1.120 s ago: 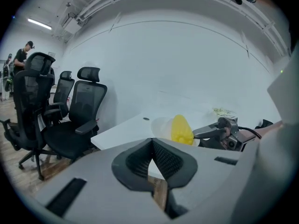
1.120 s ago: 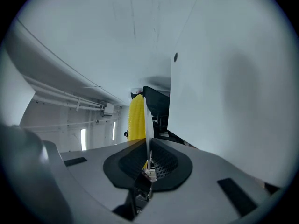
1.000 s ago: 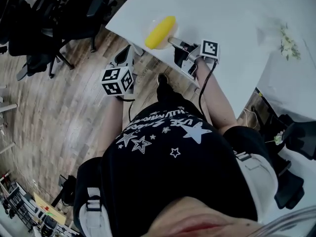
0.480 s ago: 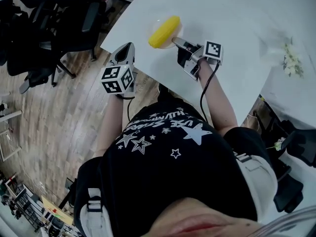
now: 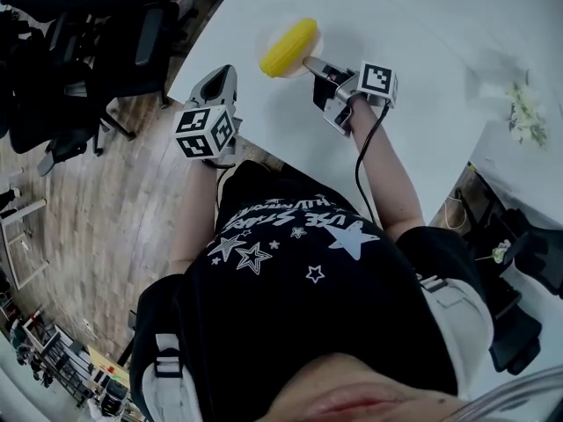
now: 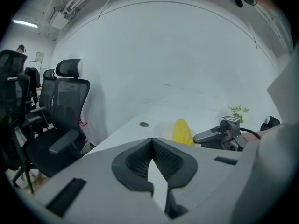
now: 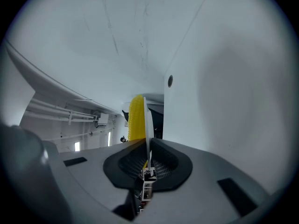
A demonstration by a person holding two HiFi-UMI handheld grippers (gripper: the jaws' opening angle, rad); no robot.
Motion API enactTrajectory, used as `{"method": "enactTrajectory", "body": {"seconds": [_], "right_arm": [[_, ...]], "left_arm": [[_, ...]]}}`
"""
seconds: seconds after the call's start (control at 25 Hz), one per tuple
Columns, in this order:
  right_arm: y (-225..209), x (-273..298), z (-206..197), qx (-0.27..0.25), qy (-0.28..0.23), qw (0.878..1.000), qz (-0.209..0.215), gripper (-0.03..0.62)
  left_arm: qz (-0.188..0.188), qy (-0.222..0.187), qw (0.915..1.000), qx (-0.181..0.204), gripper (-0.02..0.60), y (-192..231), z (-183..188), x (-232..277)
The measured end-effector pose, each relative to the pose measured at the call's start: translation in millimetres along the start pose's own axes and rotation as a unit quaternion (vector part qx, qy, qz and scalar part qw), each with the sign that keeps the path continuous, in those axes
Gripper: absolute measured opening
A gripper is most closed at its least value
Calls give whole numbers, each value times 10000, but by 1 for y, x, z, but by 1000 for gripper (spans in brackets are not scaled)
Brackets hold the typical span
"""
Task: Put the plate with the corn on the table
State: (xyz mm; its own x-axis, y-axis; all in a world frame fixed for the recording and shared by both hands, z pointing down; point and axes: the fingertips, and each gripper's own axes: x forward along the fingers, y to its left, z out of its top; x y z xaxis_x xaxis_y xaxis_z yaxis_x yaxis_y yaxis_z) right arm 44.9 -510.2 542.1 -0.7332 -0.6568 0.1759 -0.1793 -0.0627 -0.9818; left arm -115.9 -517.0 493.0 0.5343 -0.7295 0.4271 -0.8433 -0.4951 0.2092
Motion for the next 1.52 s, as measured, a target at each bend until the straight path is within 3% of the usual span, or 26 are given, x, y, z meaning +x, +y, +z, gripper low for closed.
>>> {"method": "enactTrajectory", "body": {"seconds": [0.36,0.72,1.2,1.52], "right_arm": [[-5,12,20,105,-321,9994,-49,25],[0,32,39,159,-798,9967,-62,23],[-21,64,63,259,-1420,9890,-310,23],[-40,82,74,369,-1604,9855,-419,22]], "left_arm": [[-262,87,9996,77,8,12,12,32],[-841,200,9961,200,8,28,30,75],[-1685,373,9837,505,8,52,47,125],[-1883,609,9789,511,8,66,42,162]]}}
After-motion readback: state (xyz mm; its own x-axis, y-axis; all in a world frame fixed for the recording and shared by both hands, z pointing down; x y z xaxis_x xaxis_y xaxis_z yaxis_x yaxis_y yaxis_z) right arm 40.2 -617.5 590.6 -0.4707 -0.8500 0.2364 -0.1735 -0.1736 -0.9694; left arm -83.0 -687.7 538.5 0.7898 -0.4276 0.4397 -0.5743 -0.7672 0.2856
